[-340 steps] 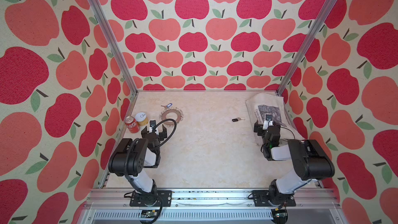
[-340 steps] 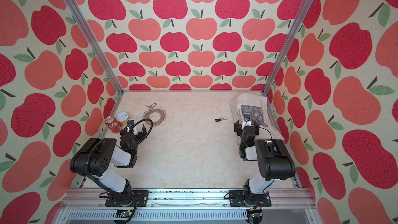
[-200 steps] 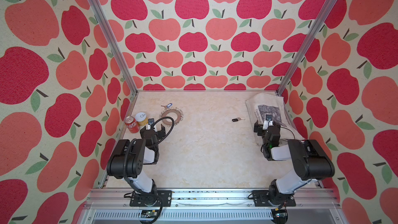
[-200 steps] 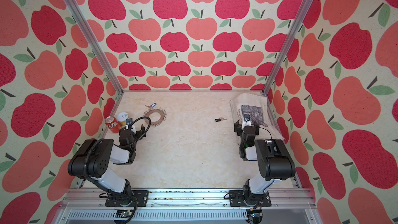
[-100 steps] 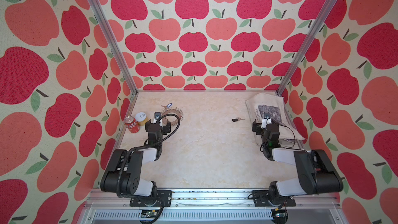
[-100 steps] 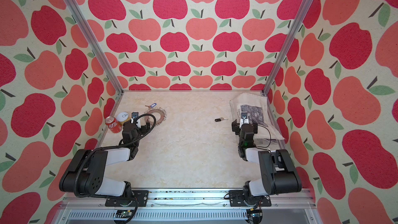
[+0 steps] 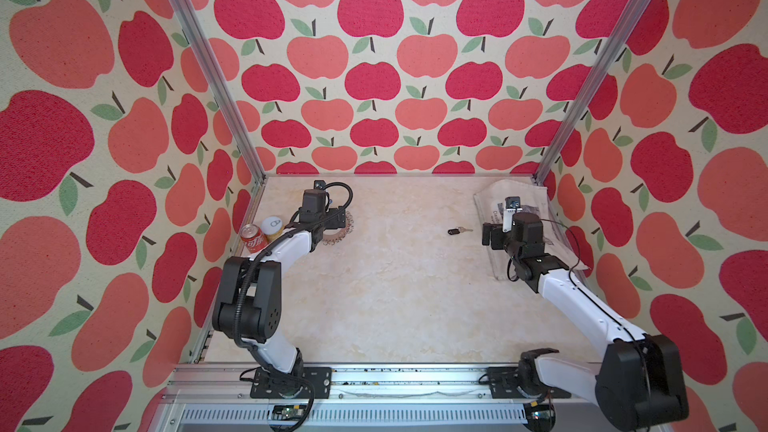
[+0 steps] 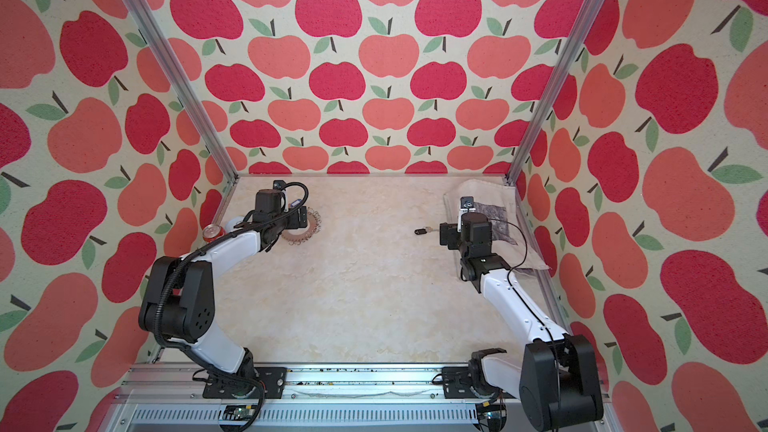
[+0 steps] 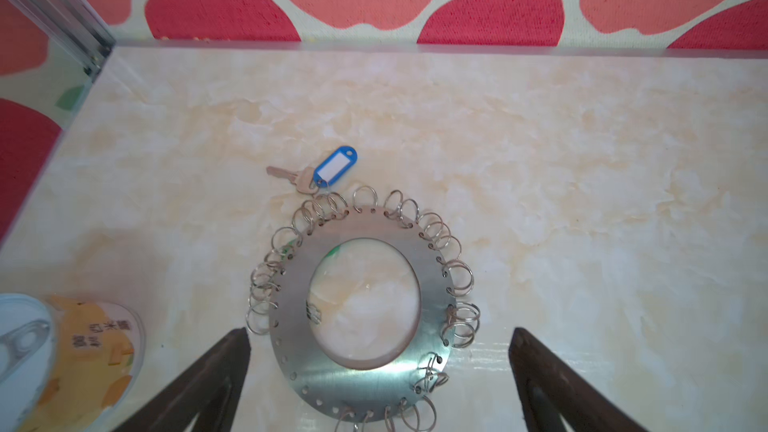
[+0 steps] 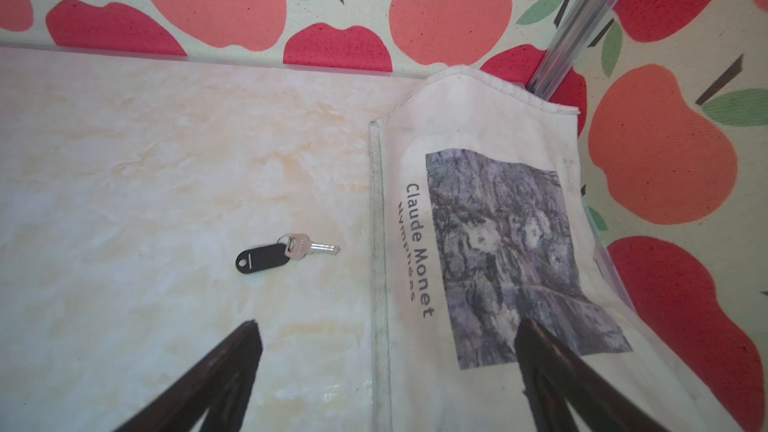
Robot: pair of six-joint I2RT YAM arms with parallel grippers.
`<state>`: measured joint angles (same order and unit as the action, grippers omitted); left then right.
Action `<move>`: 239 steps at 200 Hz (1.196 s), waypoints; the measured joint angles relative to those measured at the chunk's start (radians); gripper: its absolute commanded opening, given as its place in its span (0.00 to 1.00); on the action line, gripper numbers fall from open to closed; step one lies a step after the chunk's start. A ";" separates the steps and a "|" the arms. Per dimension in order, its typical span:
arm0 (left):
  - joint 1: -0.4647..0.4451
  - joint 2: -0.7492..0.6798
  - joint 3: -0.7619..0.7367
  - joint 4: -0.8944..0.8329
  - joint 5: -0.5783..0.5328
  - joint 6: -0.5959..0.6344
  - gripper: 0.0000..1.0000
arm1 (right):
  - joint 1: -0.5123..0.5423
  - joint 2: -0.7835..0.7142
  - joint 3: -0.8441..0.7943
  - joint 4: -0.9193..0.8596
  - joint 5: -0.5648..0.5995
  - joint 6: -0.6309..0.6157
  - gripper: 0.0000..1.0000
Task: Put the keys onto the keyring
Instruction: 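Move the left gripper toward the metal ring plate while the right gripper lifts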
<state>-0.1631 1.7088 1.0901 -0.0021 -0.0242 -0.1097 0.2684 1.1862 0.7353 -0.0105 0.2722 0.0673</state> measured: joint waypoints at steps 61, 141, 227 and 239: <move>-0.024 0.293 0.289 -0.225 0.097 -0.080 0.97 | 0.099 -0.001 0.075 -0.163 -0.028 0.028 0.99; -0.042 0.446 0.468 -0.360 0.212 -0.145 0.90 | 0.111 -0.010 0.138 -0.253 -0.028 0.028 0.99; -0.213 0.269 0.224 -0.398 0.344 -0.175 0.81 | 0.132 -0.109 0.152 -0.352 -0.031 0.035 0.99; -0.250 0.211 0.150 -0.414 0.363 -0.187 0.80 | 0.139 -0.127 0.153 -0.370 -0.031 0.037 0.99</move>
<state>-0.4133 1.9194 1.2396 -0.4164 0.3389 -0.2962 0.4076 1.0592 0.8879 -0.3809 0.2409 0.1047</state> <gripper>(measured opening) 0.808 0.988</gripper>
